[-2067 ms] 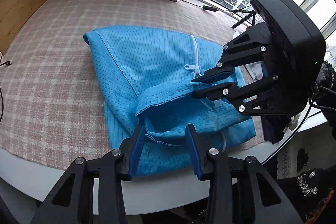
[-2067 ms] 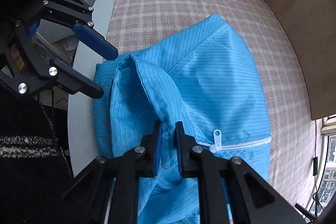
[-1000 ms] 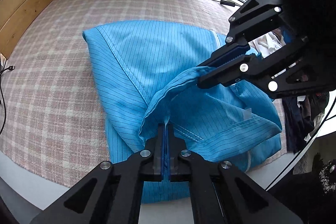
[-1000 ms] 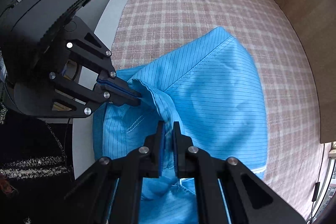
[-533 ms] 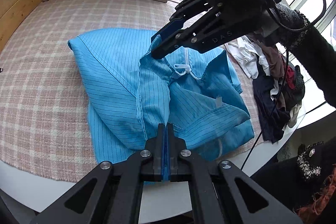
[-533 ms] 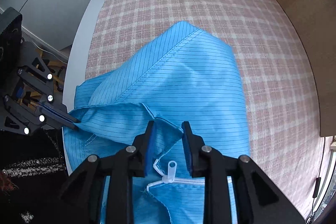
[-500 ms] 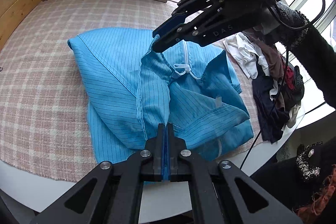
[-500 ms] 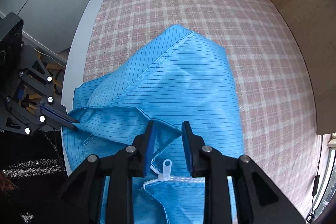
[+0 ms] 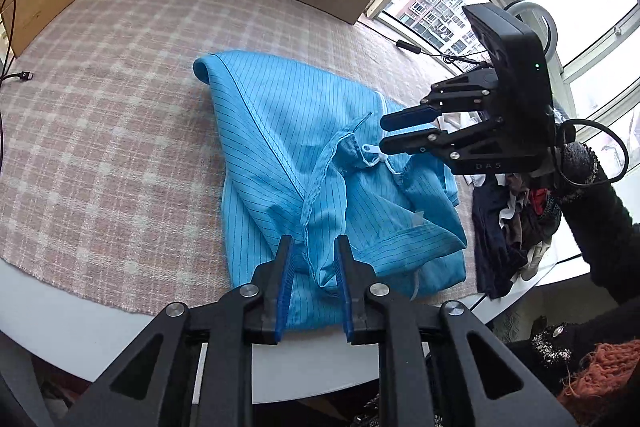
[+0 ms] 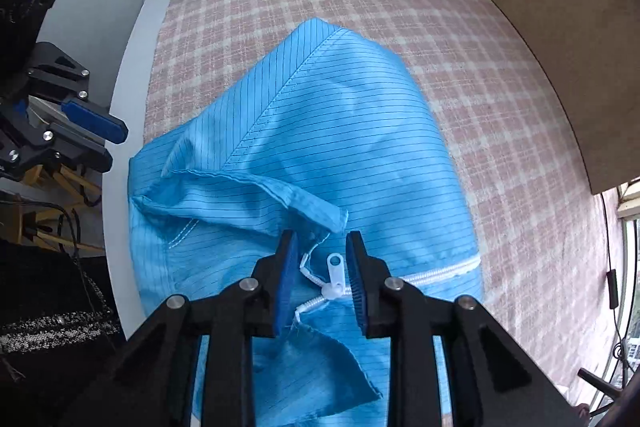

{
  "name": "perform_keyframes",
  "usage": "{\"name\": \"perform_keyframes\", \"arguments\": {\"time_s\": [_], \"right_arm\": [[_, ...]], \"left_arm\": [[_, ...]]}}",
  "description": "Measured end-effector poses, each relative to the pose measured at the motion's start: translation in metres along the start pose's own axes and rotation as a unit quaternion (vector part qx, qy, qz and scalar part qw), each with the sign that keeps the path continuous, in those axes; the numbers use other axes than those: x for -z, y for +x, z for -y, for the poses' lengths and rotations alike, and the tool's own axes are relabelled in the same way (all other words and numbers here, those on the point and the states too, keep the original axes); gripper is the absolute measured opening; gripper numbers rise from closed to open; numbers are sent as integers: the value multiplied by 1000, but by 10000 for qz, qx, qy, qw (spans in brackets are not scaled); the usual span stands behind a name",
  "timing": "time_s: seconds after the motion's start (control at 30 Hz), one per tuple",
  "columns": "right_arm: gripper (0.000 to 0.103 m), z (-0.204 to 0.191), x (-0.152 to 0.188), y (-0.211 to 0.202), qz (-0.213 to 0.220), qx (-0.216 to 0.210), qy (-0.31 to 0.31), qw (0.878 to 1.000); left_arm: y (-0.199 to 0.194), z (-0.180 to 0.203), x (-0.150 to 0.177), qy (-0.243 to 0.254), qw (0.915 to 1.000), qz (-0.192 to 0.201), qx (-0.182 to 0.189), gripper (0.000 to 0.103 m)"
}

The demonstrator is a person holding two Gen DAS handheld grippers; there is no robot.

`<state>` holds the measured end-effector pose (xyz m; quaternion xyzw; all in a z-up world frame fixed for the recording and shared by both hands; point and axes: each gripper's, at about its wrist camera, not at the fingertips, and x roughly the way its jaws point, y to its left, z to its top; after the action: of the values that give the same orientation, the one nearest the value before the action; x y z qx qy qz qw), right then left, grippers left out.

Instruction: Fold clothes

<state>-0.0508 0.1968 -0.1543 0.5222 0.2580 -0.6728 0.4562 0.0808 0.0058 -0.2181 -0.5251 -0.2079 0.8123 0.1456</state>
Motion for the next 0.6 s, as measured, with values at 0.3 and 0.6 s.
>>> {"name": "perform_keyframes", "arguments": {"time_s": [0.3, 0.6], "right_arm": [[31, -102, 30, 15, -41, -234, -978, 9949], [20, -127, 14, 61, -688, 434, -1812, 9801]], "left_arm": [[57, -2, -12, 443, 9955, -815, 182, 18], [62, -23, -16, 26, 9940, -814, 727, 1]]}}
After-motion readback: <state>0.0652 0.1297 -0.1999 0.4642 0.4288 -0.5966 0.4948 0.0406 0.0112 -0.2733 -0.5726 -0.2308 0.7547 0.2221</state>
